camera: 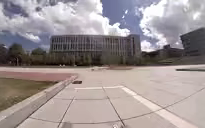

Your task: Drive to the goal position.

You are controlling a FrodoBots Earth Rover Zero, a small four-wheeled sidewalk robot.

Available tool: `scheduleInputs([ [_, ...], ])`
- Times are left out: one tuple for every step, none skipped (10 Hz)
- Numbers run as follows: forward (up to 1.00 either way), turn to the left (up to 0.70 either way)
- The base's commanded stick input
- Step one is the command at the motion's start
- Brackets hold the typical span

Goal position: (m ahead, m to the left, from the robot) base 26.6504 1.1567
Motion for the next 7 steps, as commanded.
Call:
scheduleInputs([
  [0.70,0.00],
  [0.70,0.00],
  [0.70,0.00],
  [0.70,0.00],
  [0.70,0.00],
  [0.70,0.00],
  [0.70,0.00],
])
